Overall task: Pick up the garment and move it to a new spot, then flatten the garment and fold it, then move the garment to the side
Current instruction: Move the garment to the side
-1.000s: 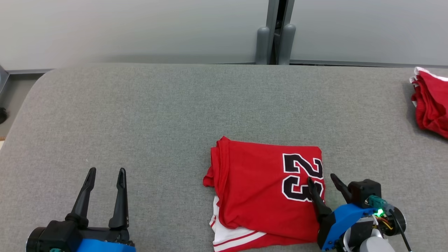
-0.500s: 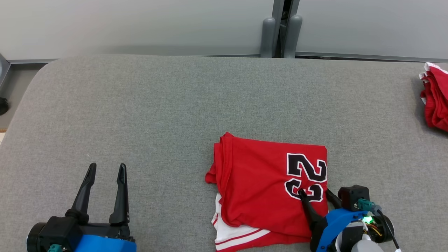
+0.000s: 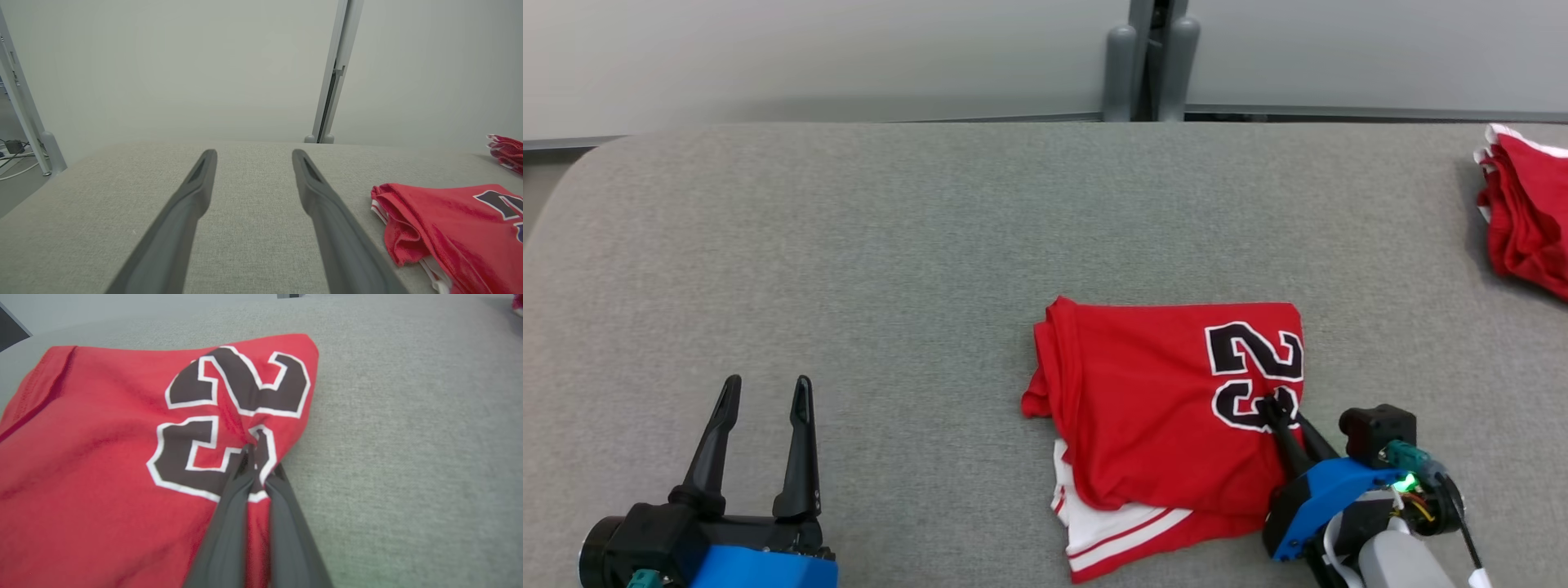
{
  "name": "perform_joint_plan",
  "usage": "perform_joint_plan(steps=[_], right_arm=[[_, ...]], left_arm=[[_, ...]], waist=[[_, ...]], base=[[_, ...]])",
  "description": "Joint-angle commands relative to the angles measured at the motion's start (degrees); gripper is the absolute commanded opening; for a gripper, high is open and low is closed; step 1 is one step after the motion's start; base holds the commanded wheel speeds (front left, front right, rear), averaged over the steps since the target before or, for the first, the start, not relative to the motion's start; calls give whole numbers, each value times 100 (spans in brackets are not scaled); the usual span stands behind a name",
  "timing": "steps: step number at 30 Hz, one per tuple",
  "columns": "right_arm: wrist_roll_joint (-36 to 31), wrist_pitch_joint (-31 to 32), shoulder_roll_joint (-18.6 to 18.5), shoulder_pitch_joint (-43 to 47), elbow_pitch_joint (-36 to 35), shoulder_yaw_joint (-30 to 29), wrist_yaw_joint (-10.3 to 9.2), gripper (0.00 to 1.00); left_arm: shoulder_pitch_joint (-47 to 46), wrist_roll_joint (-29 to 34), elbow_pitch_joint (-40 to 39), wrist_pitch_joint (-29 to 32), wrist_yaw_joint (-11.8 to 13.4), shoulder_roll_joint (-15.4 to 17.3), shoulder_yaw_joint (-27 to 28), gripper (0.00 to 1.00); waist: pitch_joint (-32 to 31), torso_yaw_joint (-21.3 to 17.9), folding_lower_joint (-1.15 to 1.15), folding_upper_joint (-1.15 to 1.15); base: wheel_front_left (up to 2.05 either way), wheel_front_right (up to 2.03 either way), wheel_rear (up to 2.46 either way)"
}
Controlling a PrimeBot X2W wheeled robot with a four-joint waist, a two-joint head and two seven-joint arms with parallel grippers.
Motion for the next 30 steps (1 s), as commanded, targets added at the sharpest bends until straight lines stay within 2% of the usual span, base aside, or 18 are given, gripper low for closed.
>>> perform_joint_plan(steps=[1, 11, 17, 25, 30], right_arm=[[-37, -15, -43, -84, -55, -84, -4, 0], [-138, -62, -202, -138, -473, -751, -3, 0], [-198, -100, -239, -224, -649, -927, -3, 0], [-335, 54, -483, -907, -836, -522, -3, 0], [-378, 415, -958, -1813, -988, -59, -4, 0]], left_arm=[[-44, -7, -43, -24, 24, 15, -4, 100], [-386, 100, -159, -20, -7, 59, -35, 100], [-571, 115, -99, -20, -23, 108, -112, 100], [-652, 94, -99, -20, -30, 128, -174, 100], [-768, 70, -177, -20, -36, 148, -237, 100]], waist=[[100, -128, 0, 0], [601, -804, 0, 0], [732, -970, 0, 0], [783, -914, 0, 0], [1086, -782, 0, 0]], base=[[0, 0, 0], [0, 0, 0], [0, 0, 0], [0, 0, 0], [0, 0, 0]])
